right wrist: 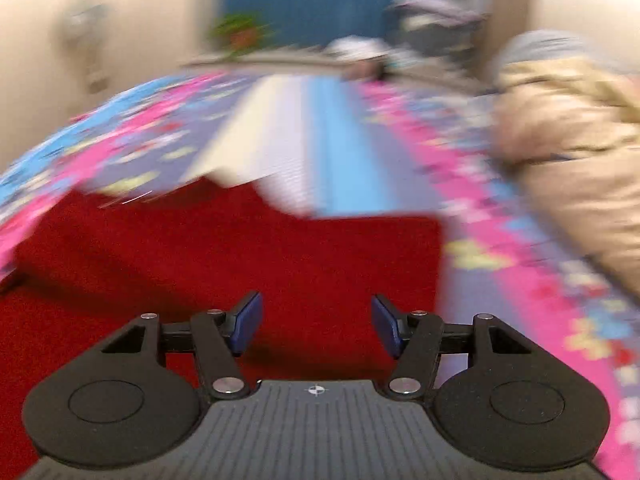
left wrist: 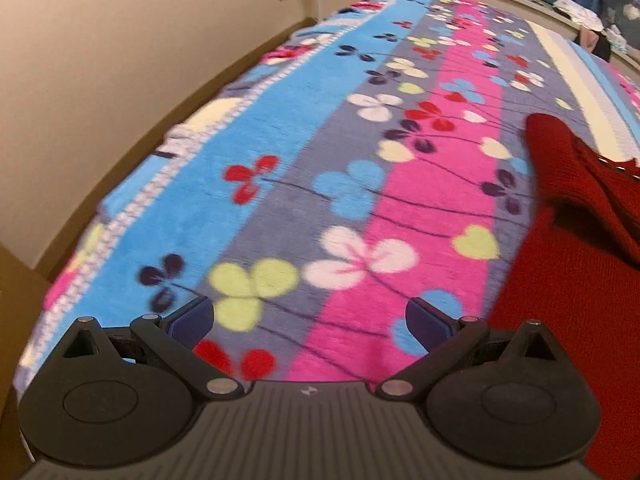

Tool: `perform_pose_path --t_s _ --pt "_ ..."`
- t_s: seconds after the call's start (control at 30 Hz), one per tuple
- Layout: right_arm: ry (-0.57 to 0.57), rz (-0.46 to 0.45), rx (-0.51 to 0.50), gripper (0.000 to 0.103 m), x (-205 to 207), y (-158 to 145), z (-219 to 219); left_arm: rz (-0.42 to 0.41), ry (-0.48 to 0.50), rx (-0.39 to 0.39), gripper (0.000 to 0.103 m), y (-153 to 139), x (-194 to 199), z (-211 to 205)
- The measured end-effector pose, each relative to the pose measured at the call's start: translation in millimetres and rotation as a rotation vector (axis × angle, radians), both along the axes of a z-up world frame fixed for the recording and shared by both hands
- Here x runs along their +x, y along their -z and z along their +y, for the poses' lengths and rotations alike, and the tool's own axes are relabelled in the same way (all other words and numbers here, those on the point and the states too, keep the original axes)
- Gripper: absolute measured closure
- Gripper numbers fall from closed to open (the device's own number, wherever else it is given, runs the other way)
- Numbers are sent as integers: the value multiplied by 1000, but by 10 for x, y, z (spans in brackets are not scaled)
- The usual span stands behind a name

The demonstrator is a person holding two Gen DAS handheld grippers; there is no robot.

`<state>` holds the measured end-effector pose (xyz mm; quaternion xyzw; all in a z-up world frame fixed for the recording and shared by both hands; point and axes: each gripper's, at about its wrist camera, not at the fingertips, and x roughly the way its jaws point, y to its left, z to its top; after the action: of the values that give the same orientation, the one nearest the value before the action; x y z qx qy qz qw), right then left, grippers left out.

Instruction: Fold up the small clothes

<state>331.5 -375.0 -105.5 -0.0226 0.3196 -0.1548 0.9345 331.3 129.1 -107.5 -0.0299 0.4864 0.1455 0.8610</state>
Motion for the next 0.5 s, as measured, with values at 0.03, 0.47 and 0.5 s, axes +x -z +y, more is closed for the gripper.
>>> perform_pose_path --t_s 0.03,0.47,0.5 --pt "13 14 -27 43 70 71 -109 2 15 -4 1 9 5 -70" --pt "-133 36 143 29 -1321 -472 552 80 257 37 1 -137 -678 -872" --pt "-161 34 147 26 -1573 -557 692 81 273 44 1 -183 -795 -907"
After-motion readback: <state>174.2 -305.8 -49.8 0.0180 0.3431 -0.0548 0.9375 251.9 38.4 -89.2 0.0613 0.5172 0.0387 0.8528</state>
